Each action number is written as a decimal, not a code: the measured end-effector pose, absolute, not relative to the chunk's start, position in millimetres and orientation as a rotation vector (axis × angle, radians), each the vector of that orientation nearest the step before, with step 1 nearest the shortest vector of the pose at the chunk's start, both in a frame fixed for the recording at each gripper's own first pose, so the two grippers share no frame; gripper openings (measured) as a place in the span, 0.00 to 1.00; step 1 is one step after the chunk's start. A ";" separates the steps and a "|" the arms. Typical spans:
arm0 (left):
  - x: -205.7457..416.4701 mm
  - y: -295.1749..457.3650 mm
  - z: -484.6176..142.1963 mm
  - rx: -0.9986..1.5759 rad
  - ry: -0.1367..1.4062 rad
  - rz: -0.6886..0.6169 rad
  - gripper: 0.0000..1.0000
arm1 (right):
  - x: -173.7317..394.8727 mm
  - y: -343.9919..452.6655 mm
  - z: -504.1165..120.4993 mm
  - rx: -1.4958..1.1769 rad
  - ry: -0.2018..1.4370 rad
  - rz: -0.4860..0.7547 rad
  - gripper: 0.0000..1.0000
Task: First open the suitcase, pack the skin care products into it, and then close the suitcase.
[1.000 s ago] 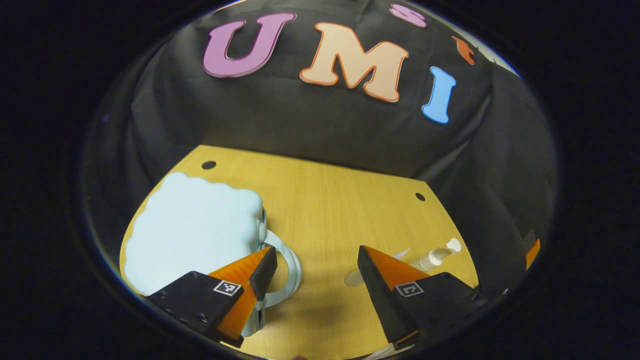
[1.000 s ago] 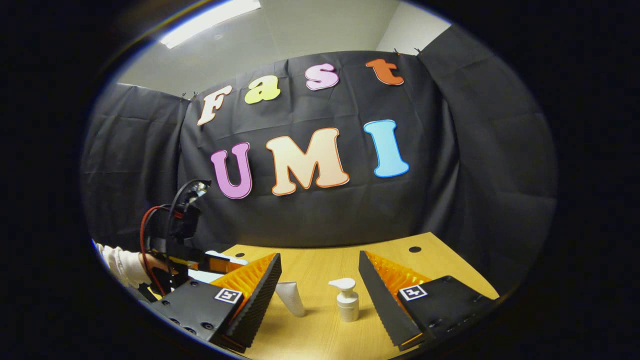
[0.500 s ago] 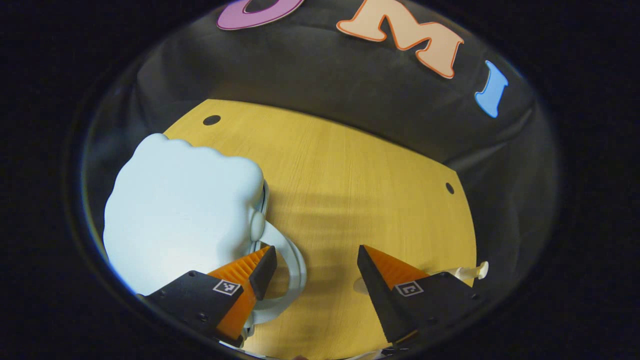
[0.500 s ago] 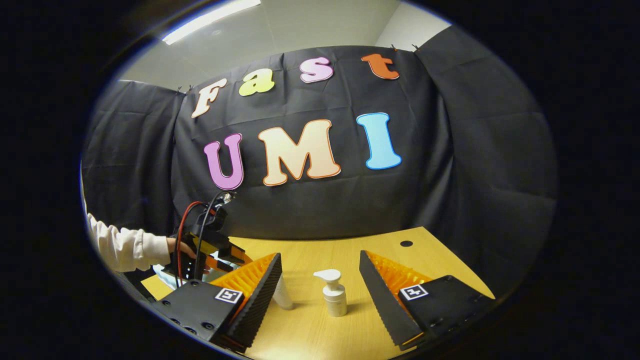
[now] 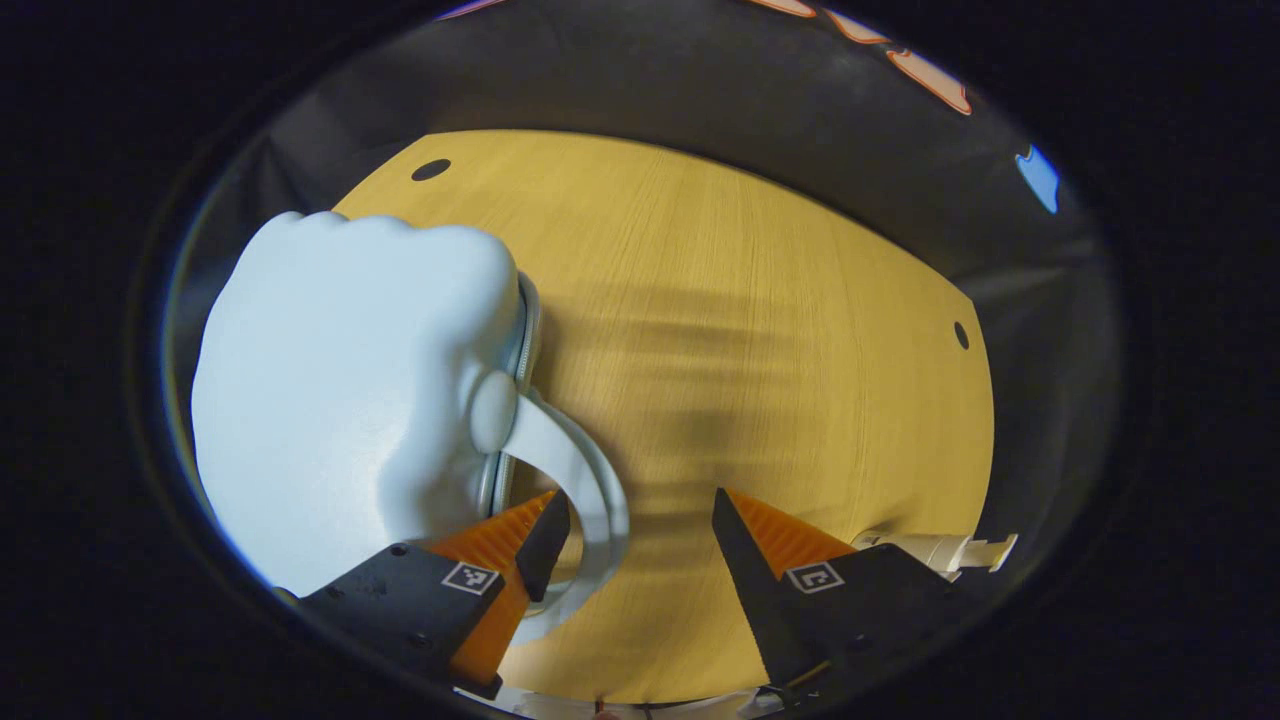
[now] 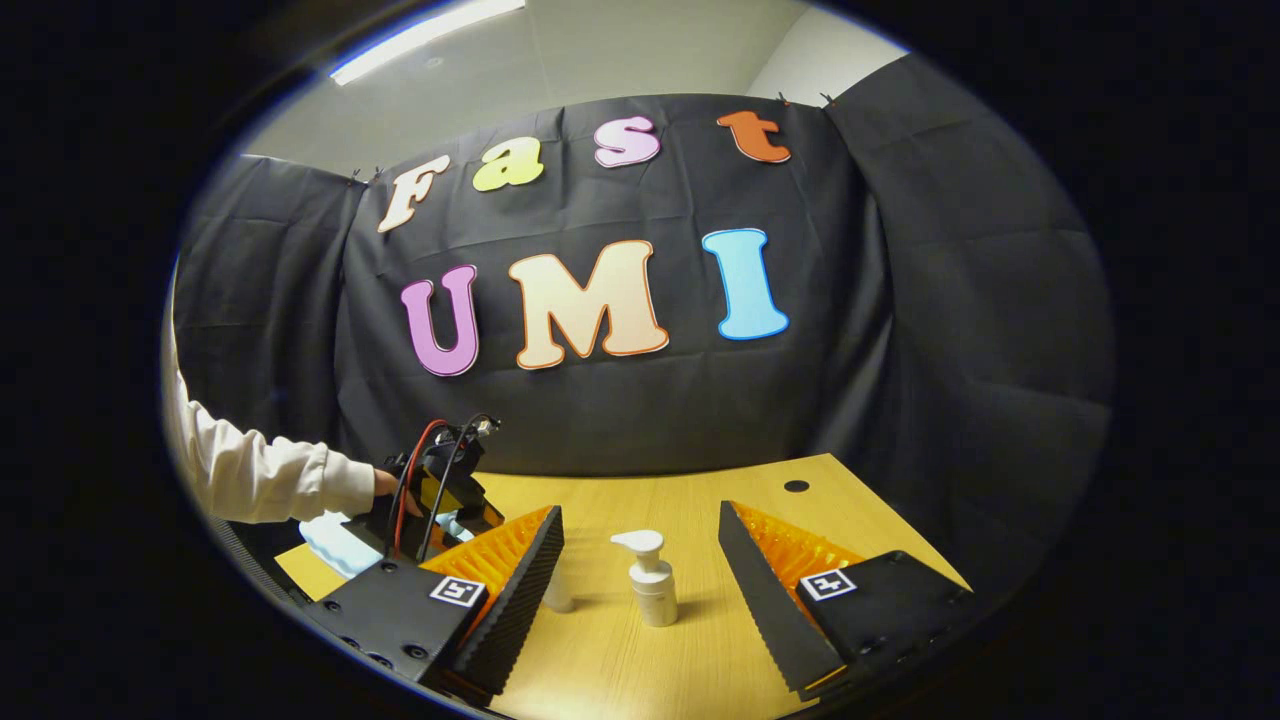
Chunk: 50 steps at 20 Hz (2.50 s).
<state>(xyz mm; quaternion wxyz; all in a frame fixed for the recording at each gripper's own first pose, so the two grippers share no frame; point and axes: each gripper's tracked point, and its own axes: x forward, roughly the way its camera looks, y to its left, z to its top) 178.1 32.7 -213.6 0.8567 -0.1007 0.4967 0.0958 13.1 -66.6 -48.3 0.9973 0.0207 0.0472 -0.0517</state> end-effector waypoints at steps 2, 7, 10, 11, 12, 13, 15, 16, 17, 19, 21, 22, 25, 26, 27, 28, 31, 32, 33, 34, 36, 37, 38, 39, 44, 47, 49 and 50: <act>179.3 31.1 -218.2 -0.195 1.065 0.197 0.89 | 8.9 -69.9 -47.7 0.035 0.093 -0.117 0.96; 179.1 31.1 -229.4 -0.188 1.118 0.197 0.84 | 0.9 -75.3 -51.5 0.027 0.102 -0.140 0.98; 175.2 38.9 -237.8 -0.201 1.156 0.205 0.66 | -2.1 -76.0 -52.5 0.030 0.105 -0.144 0.98; 173.7 41.7 -237.9 -0.216 1.164 0.208 0.60 | -1.5 -76.5 -51.3 0.029 0.104 -0.145 0.96; 173.1 43.2 -240.3 -0.235 1.165 0.209 0.48 | -3.0 -76.4 -51.6 0.029 0.103 -0.146 0.96; 172.5 43.1 -239.5 -0.249 1.169 0.201 0.35 | -2.8 -77.0 -51.8 0.028 0.104 -0.148 0.96; 170.7 44.1 -237.6 -0.249 1.176 0.179 0.33 | -2.0 -76.3 -52.9 0.030 0.107 -0.146 0.98; 170.4 42.2 -236.9 -0.243 1.176 0.170 0.32 | -1.9 -75.2 -52.8 0.031 0.108 -0.143 0.98; 171.4 40.9 -235.8 -0.236 1.175 0.160 0.33 | -1.9 -73.8 -51.9 0.029 0.107 -0.141 0.98; 172.2 42.5 -234.8 -0.212 1.178 0.143 0.34 | -1.5 -71.0 -51.8 0.024 0.106 -0.137 0.98; 169.7 43.6 -230.4 -0.233 1.194 0.128 0.27 | -1.5 -67.7 -52.6 0.016 0.110 -0.131 0.96; 168.5 42.8 -232.3 -0.264 1.196 0.126 0.20 | -1.3 -67.2 -53.4 0.010 0.113 -0.128 0.96; 168.5 41.8 -227.1 -0.348 1.210 0.124 0.07 | -2.8 -64.4 -53.6 -0.003 0.119 -0.124 0.96; 168.3 40.1 -226.0 -0.362 1.210 0.115 0.05 | -2.1 -63.5 -54.3 -0.006 0.119 -0.122 0.98; 169.3 39.9 -222.8 -0.375 1.206 0.106 0.05 | -2.0 -62.9 -53.9 -0.009 0.119 -0.122 0.98; 168.6 38.8 -220.1 -0.385 1.204 0.092 0.04 | -2.6 -62.4 -54.0 -0.012 0.121 -0.122 0.98; 169.1 34.6 -207.1 -0.429 1.176 0.047 0.02 | -1.4 -59.4 -54.7 -0.017 0.125 -0.117 0.96; 169.6 30.1 -200.4 -0.459 1.158 0.029 0.01 | -0.2 -56.7 -55.1 -0.021 0.128 -0.114 0.96; 169.4 29.7 -190.5 -0.473 1.144 0.012 0.01 | 0.9 -54.5 -55.2 -0.025 0.130 -0.110 0.98; 170.0 30.8 -181.9 -0.478 1.130 0.001 0.01 | 1.3 -51.6 -55.0 -0.030 0.130 -0.104 0.98; 166.8 32.8 -155.2 -0.509 1.101 -0.031 0.01 | 4.1 -43.9 -52.9 -0.045 0.129 -0.089 0.98; 164.5 33.8 -143.6 -0.519 1.087 -0.047 0.01 | 4.6 -40.2 -51.2 -0.053 0.127 -0.082 0.98; 160.4 36.9 -131.1 -0.527 1.070 -0.061 0.01 | 7.0 -36.5 -50.2 -0.061 0.123 -0.074 0.98; 156.8 41.5 -115.8 -0.534 1.055 -0.079 0.01 | 8.2 -32.1 -47.7 -0.066 0.119 -0.067 0.98; 135.0 84.8 -29.8 -0.578 0.933 -0.114 0.01 | 19.0 -9.6 -41.6 -0.054 0.103 -0.017 0.98; 119.1 131.2 17.9 -0.602 0.852 -0.087 0.01 | 26.2 4.9 -36.2 -0.073 0.087 0.013 0.98; 110.3 176.5 43.2 -0.609 0.779 -0.040 0.01 | 31.2 16.2 -32.5 -0.068 0.076 0.035 0.98; 104.7 199.6 51.8 -0.604 0.748 -0.008 0.00 | 33.3 21.5 -31.2 -0.060 0.071 0.045 0.98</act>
